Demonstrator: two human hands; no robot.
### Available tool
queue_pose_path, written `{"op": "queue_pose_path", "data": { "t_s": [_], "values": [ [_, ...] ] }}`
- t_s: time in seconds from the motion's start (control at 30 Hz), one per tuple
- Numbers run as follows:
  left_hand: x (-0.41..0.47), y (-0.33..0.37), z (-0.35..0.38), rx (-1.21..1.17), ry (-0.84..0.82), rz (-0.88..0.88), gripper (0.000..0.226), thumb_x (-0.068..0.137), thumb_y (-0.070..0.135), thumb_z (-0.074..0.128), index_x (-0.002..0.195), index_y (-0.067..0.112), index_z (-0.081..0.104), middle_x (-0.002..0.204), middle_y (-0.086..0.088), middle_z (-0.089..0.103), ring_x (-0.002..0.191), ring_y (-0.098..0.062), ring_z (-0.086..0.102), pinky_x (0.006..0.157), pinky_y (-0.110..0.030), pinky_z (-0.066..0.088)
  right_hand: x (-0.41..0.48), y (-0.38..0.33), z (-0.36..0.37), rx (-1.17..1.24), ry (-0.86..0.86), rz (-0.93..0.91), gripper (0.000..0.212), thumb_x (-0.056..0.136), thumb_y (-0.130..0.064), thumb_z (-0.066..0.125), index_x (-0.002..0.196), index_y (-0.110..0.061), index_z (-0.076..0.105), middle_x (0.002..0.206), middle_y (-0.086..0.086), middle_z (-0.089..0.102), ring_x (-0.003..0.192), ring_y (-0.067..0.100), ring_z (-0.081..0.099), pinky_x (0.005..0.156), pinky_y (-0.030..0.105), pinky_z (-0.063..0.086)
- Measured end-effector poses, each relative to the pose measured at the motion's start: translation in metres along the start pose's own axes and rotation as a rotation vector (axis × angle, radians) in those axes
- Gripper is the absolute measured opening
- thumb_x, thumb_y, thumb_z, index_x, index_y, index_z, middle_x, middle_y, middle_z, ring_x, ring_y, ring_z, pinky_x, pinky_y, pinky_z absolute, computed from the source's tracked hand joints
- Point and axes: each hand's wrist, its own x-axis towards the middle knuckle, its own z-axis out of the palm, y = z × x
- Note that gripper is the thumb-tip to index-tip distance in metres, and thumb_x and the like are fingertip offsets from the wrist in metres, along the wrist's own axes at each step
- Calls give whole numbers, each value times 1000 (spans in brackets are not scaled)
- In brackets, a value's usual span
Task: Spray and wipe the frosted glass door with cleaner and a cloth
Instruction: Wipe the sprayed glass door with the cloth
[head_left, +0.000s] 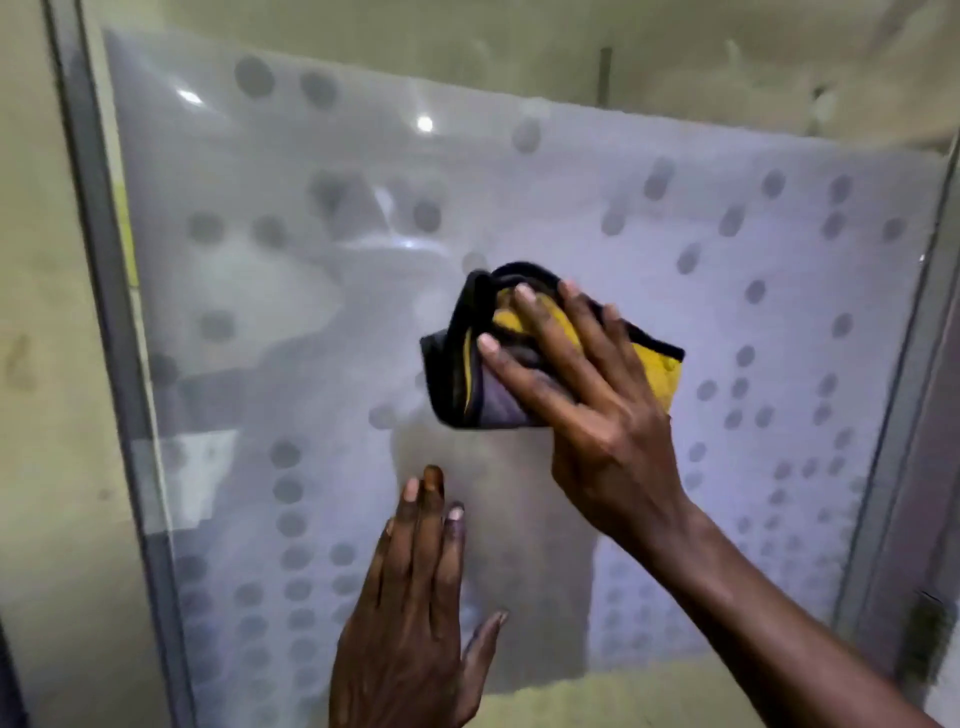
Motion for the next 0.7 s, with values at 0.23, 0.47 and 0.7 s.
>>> {"op": "queue_pose_path", "data": {
  "t_s": [0.23, 0.47, 0.7],
  "values": [
    [10, 17, -2, 24, -26, -9, 102, 86, 58, 68, 162, -5, 40, 181, -27, 28, 165, -43, 34, 124, -53, 39, 89, -9, 4, 102, 206, 135, 77, 89, 12, 48, 158, -20, 58, 173, 17, 44, 167, 45, 29, 135, 59, 27],
    [19, 51, 14, -29, -46, 37, 115, 85, 58, 72, 172, 1, 22, 174, -23, 34, 160, -45, 33, 129, -48, 29, -19, 9, 1, 24, -98, -312, 64, 107, 5, 44, 163, -23, 50, 176, 11, 40, 170, 38, 25, 133, 62, 32],
    [28, 61, 24, -55, -60, 26, 118, 90, 53, 80, 174, -5, 21, 185, -29, 16, 175, -47, 16, 137, -52, 26, 37, 125, -50, 99, 69, 128, 76, 89, 23, 48, 155, -13, 60, 171, 23, 44, 165, 43, 35, 133, 61, 33]
  ]
}}
